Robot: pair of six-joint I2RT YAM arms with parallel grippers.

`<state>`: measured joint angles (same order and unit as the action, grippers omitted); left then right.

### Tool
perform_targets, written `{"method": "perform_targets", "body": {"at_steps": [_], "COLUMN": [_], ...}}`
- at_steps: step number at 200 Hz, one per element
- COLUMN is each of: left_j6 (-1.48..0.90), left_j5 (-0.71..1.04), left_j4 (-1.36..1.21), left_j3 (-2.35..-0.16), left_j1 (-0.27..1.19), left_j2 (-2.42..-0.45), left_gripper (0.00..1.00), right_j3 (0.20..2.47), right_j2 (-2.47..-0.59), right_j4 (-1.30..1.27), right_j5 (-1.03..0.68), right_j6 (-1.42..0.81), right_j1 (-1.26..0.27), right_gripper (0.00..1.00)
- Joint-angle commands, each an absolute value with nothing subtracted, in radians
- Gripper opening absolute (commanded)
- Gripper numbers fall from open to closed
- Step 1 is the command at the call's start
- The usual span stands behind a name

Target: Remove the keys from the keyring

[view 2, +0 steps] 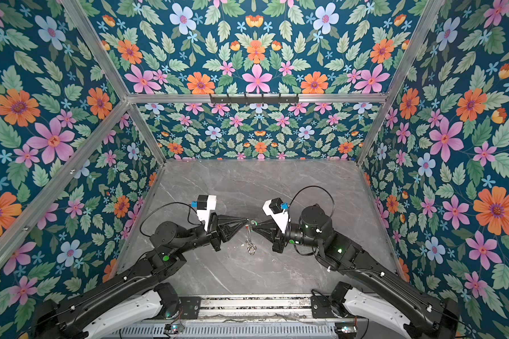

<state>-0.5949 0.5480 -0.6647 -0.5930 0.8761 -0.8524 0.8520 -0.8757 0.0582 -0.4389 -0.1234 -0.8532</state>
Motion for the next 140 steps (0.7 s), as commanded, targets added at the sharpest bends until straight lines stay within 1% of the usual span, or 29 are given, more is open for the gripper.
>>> {"method": "perform_targets", "body": {"at_steps": [1, 29, 115, 125, 140], "left_j6": [-0.597, -0.600, -0.572, -0.563, -0.554], "left_j5": [0.543, 0.543, 0.601, 0.605, 0.609], "left_j4": [-0.736, -0.747, -0.691, -0.679, -0.661], "left_j3": [-0.597, -0.593, -0.609, -0.611, -0.612], "left_j1": [0.875, 0.875, 0.874, 0.876, 0.875], "left_j2": [-0.850, -0.850, -0.846, -0.841, -0.832], "left_gripper": [0.00, 0.00, 0.00, 0.00, 0.00], "right_j3": [0.858, 0.865, 0.860, 0.870, 0.891], "right_j2": [-0.877, -0.894, -0.877, -0.871, -0.858], "right_j4": [0.111, 0.146, 0.164, 0.185, 0.226], "right_j5": [-0.382, -0.305, -0.292, -0.291, -0.291], "right_j6": [-0.066, -0.022, -0.037, -0.036, -0.031], "right_j1": [-0.884, -0.942, -0.948, -0.948, -0.946], "right_gripper": [0.00, 0.00, 0.00, 0.09, 0.28]}}
